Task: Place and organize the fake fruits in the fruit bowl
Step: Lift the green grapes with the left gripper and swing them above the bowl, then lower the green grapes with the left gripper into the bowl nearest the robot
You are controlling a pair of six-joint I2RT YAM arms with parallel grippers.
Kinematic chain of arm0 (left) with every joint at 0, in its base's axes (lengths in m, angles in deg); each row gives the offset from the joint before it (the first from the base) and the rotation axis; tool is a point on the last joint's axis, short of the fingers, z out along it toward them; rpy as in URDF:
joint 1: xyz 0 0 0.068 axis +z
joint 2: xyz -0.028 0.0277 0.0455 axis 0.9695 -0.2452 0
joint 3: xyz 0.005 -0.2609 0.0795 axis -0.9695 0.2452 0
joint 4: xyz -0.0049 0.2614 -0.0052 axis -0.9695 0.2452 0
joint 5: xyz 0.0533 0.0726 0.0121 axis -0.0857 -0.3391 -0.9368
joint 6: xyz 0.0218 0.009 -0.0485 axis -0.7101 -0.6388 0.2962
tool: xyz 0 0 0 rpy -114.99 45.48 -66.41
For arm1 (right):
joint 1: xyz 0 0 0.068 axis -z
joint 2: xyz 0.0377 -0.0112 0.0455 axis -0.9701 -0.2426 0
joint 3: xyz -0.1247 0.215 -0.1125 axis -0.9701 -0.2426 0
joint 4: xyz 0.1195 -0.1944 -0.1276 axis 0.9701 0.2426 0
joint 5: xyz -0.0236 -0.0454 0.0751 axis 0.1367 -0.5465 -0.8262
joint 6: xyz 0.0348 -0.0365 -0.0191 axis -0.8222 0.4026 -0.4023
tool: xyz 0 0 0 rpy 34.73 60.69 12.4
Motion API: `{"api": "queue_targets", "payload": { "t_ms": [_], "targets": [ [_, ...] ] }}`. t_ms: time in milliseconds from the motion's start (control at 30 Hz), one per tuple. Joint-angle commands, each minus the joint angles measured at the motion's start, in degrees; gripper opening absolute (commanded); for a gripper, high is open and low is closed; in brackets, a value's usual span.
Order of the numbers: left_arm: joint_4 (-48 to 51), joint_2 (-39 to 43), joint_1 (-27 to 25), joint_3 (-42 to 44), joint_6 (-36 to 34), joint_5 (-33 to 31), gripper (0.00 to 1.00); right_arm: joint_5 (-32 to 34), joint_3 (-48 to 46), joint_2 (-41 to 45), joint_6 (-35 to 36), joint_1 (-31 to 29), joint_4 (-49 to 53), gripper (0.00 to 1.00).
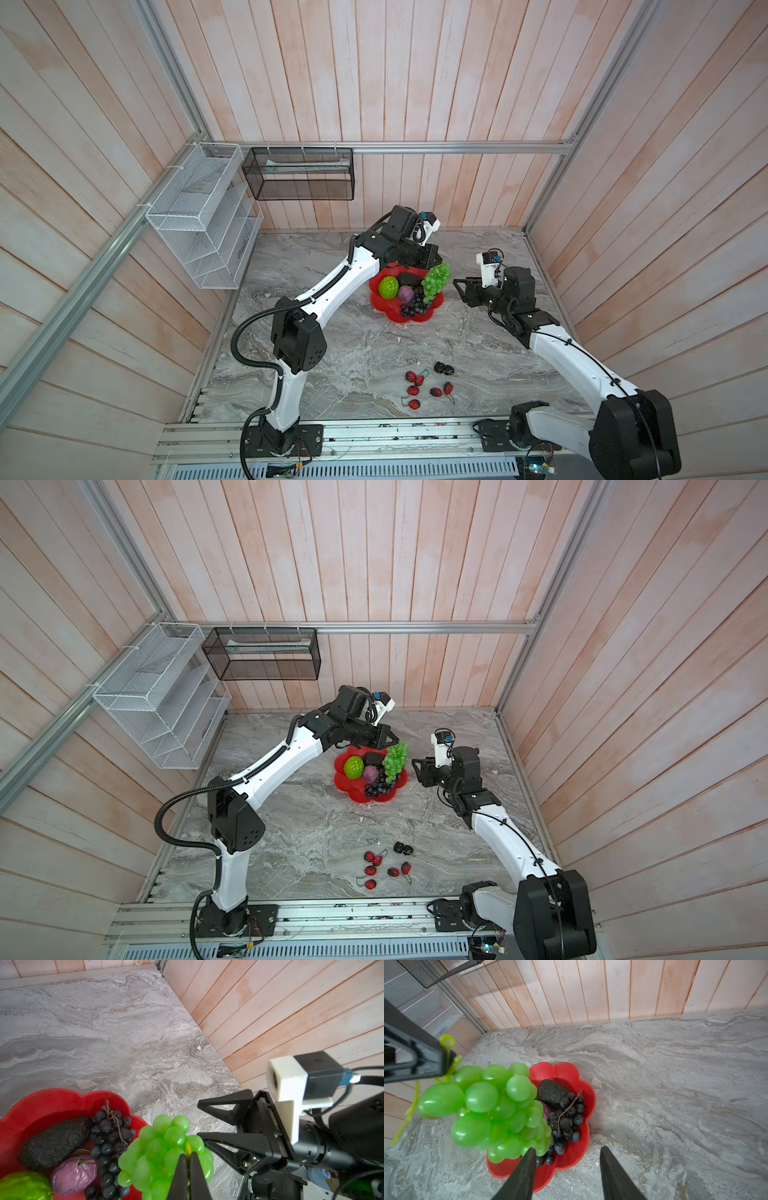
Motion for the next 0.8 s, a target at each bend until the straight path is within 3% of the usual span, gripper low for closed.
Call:
{"api": "queue_targets", "payload": {
  "t_ms": [0, 133, 500, 767],
  "targets": [
    [-3.9, -1.4, 0.2, -2.3, 1.7, 3.6, 0.0, -0.9, -0.2, 1.2, -0.6, 0.4, 0.0, 0.51],
    [-5.8, -0.9, 0.2, 1.1, 2.4, 4.2, 0.0, -0.5, -0.5, 1.6, -0.5, 0.5, 0.0, 0.5],
    [-20.2, 10.5, 2.5, 25.2, 7.2, 3.9, 0.0, 0.7, 0.8, -1.5, 1.5, -1.2, 1.1, 0.49],
    [-23.9, 16.3, 4.6, 35.2, 8.2, 4.2, 0.0, 0.7, 2.3, -4.3, 1.8, -3.1, 1.3, 0.49]
  ]
}}
